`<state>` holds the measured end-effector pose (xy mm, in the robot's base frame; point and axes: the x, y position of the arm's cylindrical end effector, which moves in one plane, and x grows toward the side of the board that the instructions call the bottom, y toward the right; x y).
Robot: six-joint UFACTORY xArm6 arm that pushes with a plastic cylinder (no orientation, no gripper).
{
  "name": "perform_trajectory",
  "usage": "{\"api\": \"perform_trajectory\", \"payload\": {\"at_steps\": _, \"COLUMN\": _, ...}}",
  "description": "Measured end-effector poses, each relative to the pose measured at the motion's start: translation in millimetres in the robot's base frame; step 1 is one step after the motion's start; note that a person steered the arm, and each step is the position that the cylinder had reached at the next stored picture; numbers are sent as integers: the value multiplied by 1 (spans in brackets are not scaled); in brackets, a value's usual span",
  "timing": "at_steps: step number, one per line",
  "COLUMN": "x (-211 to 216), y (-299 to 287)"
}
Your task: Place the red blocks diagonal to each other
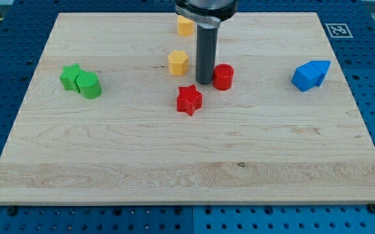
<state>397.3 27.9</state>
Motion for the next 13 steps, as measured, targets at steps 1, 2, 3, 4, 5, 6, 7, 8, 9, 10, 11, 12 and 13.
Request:
{"api": "perform_trajectory", "payload": {"at_steps": 1, "x": -2, "y": 0}}
{"api": "perform_trajectory", "payload": {"at_steps": 2, "x": -16, "y": -7}}
{"api": "perform_trajectory", "payload": {"at_steps": 3, "x": -21, "y": -11}}
{"api": "perform_trajectory", "payload": {"at_steps": 4, "x": -14, "y": 2}}
{"api": "perform_trajectory", "payload": {"at_steps": 5, "x": 2, "y": 32}}
{"api": "perform_trajectory", "payload": {"at_steps": 6, "x": 15, "y": 60}}
{"api": "perform_trajectory", "payload": {"at_steps": 7, "x": 24, "y": 77}}
{"api": "perform_trajectory", "payload": {"at_steps": 8, "x": 31, "y": 64}}
{"api": "perform_trajectory", "payload": {"at_steps": 9, "x": 32, "y": 17}}
{"api": "perform_trajectory", "payload": {"at_steps": 10, "x": 30, "y": -1}}
{"api": "perform_trajectory", "payload": {"at_steps": 11, "x": 30, "y": -14}}
{"api": "perform_trajectory", "payload": {"at_steps": 12, "x": 28, "y": -40}}
{"api": "perform_trajectory", "payload": {"at_steps": 13, "x": 26, "y": -64}}
